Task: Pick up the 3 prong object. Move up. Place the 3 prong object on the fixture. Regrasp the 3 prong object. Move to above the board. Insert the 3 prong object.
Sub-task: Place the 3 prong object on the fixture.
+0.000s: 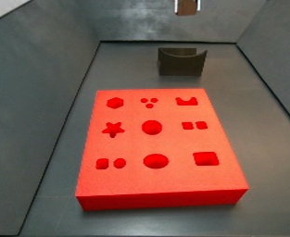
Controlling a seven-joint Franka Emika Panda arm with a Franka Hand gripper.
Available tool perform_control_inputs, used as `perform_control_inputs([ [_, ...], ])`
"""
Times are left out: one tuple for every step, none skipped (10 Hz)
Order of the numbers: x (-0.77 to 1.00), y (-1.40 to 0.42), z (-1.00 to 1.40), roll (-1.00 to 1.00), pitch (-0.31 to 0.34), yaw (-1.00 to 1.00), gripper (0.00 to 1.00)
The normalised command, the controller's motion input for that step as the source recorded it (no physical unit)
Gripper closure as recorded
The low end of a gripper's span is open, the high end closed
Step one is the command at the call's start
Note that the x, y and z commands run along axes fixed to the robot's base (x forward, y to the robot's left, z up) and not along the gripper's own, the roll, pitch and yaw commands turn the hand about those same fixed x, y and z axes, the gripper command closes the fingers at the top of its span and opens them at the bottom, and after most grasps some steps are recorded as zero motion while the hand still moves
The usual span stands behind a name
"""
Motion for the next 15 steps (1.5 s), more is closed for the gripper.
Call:
perform_control_inputs([
  [0.15, 0.60, 0.02, -1.00, 0.129, 0.01, 1.00],
  [0.10, 0.43, 0.01, -1.00, 0.137, -0.01, 1.00],
  [0.08, 0.32, 0.01, -1.00, 0.138, -0.02, 1.00],
  [0.08, 0.06, -0.01, -1.00, 0.154, -0.07, 1.00],
  [0.08, 0.02, -0.01, -0.99, 0.163, -0.09, 1.00],
  [0.08, 0.03, -0.02, -0.75, 0.136, -0.11, 1.00],
  [0.07, 0.04, -0.01, -0.58, 0.113, -0.12, 1.00],
  [0.07, 0.04, -0.02, -0.36, 0.085, -0.13, 1.00],
  [0.07, 0.03, -0.01, -0.28, 0.071, -0.13, 1.00],
  [0.12, 0.13, -1.00, -1.00, 0.182, -0.07, 1.00],
  [0.13, 0.14, -1.00, -1.00, 0.172, -0.08, 1.00],
  [0.14, 0.14, -1.00, -1.00, 0.200, -0.13, 1.00],
  [0.15, 0.14, -1.00, -0.92, 0.199, -0.15, 1.00],
  [0.16, 0.14, -1.00, -0.70, 0.150, -0.18, 1.00],
  [0.16, 0.14, -1.00, -0.59, 0.123, -0.19, 1.00],
])
